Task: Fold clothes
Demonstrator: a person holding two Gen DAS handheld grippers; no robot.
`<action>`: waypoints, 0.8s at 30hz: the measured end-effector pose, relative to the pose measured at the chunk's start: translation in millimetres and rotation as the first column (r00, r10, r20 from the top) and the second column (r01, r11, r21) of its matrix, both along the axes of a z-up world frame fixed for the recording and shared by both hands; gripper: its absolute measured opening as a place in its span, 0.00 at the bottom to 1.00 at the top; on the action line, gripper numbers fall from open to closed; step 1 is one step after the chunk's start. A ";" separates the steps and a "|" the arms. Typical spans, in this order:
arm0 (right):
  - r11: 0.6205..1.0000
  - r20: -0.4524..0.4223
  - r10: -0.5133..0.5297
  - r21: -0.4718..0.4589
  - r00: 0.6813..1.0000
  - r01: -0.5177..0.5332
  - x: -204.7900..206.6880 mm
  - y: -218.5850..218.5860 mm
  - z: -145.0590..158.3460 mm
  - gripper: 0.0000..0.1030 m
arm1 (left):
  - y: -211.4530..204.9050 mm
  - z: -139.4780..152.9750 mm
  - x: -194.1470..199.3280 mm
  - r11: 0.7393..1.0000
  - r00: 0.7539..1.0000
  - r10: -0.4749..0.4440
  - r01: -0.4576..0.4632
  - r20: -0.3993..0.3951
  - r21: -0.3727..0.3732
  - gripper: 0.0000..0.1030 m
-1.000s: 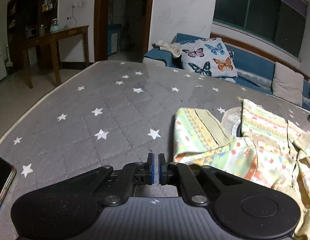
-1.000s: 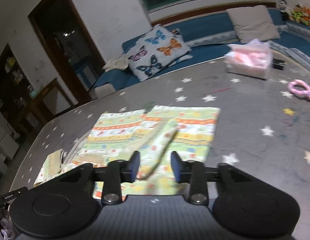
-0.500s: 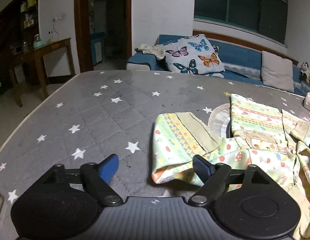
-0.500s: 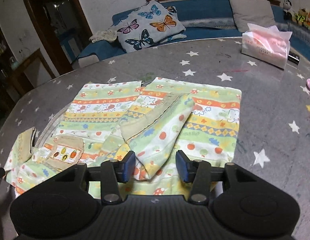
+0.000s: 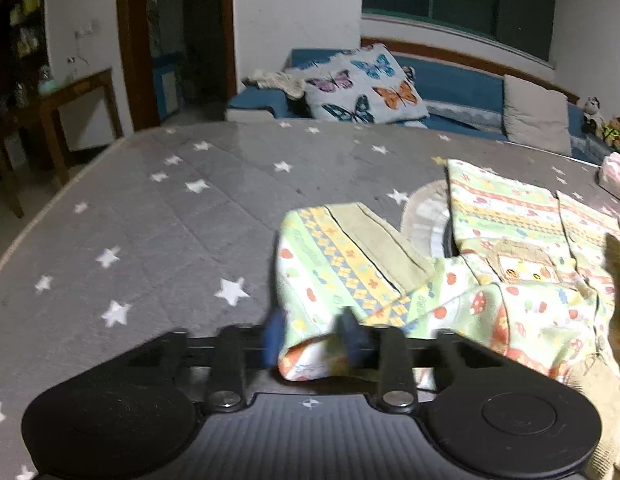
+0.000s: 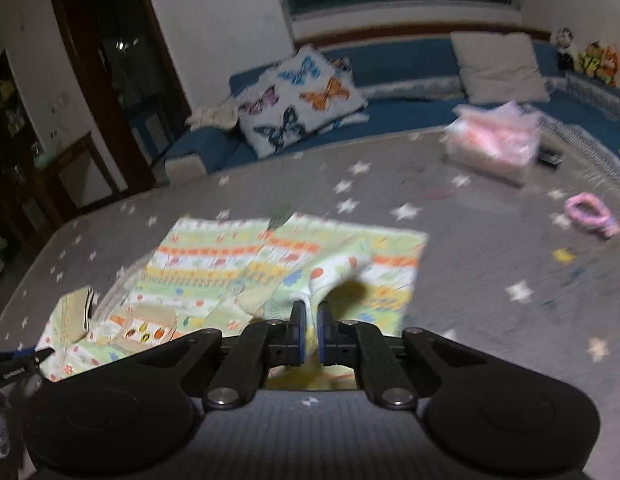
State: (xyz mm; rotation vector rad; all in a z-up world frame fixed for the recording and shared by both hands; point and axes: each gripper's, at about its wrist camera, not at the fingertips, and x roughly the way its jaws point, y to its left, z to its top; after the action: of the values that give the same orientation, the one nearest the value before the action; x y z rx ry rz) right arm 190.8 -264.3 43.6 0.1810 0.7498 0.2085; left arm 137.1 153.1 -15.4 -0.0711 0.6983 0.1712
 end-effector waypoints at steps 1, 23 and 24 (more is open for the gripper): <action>1.000 0.014 -0.011 0.000 1.000 0.011 -4.9 -8.5 5.3 0.05 | 0.1 -0.9 1.0 1.000 1.000 -0.006 0.006 -0.003 -0.004 0.11; 0.957 -0.129 -0.265 -0.153 0.955 0.245 -57.2 -144.7 -40.5 0.23 | 7.0 14.9 -95.9 0.993 0.998 0.058 -0.059 -0.015 -0.101 0.09; 0.956 -0.118 -0.266 -0.162 0.957 0.246 -60.3 -143.9 -39.7 0.34 | 7.6 15.4 -97.0 0.994 0.998 0.065 -0.066 -0.021 -0.089 0.09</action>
State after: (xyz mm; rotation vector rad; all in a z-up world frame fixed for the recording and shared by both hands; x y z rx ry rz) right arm 130.5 -408.2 3.8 0.1530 0.8678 -0.1082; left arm 40.0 160.8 0.0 -0.1783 0.7219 0.2037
